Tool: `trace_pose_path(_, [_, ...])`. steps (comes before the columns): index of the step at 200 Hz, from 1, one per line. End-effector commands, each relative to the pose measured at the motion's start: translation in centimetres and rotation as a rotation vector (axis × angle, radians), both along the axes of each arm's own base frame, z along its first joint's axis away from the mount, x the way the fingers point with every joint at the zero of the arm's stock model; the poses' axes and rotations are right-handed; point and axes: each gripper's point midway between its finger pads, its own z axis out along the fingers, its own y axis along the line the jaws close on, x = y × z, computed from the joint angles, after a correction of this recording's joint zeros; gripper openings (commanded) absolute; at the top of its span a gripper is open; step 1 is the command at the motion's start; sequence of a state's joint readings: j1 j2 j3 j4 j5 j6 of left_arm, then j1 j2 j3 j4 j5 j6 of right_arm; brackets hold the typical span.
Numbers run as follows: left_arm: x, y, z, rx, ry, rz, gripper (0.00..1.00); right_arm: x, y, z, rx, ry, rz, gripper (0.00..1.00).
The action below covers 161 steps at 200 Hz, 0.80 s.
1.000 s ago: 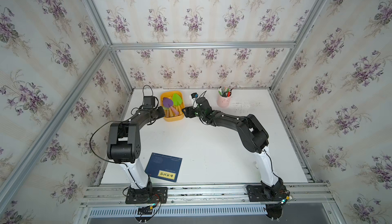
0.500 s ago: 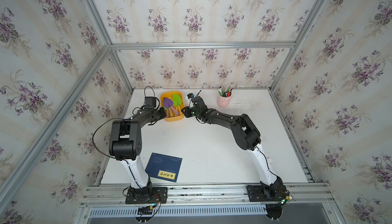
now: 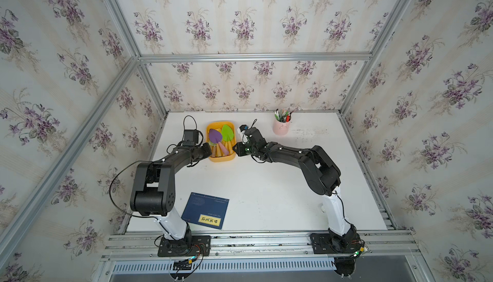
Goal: Take the shovel out of the storage box
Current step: Move the storage box to the center of the board.
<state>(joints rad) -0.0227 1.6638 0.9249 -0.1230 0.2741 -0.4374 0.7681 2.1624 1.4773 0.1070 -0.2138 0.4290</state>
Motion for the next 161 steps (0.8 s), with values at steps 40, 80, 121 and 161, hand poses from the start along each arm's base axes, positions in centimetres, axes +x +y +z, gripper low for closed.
trace_pose_path(40, [-8.7,-2.2,0.0,-0.092,0.055,-0.069,0.13,-8.9,-2.6,-1.3,-0.091,0.131,0.012,0.28])
trace_pose_path(80, [-11.2,-2.3,1.1,-0.103,0.044,-0.074,0.16,-11.4,-3.5,-1.5,-0.089,0.153,0.006,0.30])
trace_pose_path(121, [-11.8,-2.7,-0.7,-0.126,0.076,-0.084,0.18,-11.8,-3.2,-2.1,-0.100,0.171,0.012,0.33])
trace_pose_path(161, [-11.9,-2.0,0.1,-0.086,0.055,-0.071,0.20,-12.1,-2.8,-1.4,-0.090,0.172,0.010,0.38])
